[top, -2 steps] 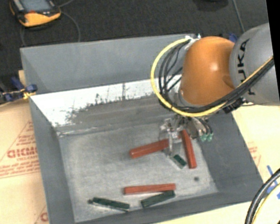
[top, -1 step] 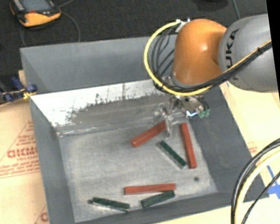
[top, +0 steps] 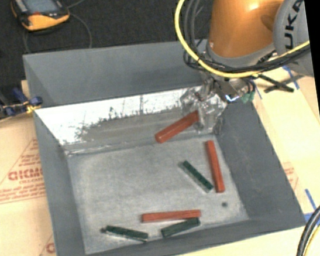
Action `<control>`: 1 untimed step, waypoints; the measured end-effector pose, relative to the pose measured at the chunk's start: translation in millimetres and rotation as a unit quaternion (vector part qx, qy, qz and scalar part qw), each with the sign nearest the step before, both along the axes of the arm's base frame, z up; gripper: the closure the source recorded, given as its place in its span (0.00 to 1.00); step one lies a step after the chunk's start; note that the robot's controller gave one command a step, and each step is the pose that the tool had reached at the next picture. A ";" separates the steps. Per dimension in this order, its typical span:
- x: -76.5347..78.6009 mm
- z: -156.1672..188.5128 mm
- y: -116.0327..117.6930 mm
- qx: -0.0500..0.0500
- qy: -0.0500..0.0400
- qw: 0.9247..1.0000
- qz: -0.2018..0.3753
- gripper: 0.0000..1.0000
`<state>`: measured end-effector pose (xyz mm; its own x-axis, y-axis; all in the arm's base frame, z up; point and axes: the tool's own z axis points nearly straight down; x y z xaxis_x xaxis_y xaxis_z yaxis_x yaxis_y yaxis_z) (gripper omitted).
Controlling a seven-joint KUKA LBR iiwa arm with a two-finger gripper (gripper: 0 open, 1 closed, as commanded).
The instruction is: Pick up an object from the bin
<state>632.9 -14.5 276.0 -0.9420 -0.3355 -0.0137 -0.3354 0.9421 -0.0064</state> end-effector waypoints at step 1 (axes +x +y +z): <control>-33.0 49.9 9.7 0.000 0.002 0.999 0.037 1.00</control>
Offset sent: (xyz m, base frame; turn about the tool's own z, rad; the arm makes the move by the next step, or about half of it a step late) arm -0.0341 0.0106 0.0455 -0.0756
